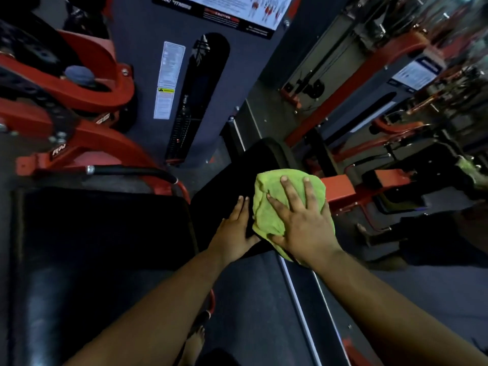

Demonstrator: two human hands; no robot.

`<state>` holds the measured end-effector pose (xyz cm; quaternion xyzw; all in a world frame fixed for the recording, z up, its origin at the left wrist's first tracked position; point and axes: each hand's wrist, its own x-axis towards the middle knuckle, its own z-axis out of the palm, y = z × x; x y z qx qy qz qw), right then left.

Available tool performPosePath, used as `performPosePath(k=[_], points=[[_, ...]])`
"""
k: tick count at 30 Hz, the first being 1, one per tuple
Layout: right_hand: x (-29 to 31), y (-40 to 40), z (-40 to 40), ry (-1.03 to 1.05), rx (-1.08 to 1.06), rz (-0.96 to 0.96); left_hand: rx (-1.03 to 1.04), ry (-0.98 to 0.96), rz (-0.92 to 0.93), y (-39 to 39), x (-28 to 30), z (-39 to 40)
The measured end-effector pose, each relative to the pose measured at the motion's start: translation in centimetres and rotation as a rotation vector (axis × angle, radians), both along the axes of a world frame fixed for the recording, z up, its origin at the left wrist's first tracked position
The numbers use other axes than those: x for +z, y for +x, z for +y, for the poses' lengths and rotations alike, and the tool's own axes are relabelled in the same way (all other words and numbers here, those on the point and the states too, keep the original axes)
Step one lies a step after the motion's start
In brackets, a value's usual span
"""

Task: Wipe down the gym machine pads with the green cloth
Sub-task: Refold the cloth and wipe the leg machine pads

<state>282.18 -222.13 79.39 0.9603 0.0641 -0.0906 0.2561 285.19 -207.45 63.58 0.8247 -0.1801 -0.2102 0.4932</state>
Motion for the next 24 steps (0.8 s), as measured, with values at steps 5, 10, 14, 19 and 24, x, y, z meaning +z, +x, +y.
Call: performPosePath(k=[5,10,14,19,24], points=[[-0.2,7.0,3.1,-0.178,0.089,0.037,0.101,-0.116,0.085,-0.1,-2.1,-0.1],[-3.2,11.2,6.3,-0.481,0.244,0.105,0.261,-0.211,0.104,-1.8,-5.3,-1.2],[-9.5,13.8,8.5,-0.489,0.293,0.227,0.361,-0.215,0.196,-4.3,-10.1,-1.4],[-19.0,14.9,10.9,-0.541,0.362,0.310,0.406,-0.177,0.324,-7.5,-17.8,-0.8],[-26.4,14.6,12.6,-0.583,0.392,0.372,0.403,-0.179,0.330,-9.8,-22.5,-0.4]])
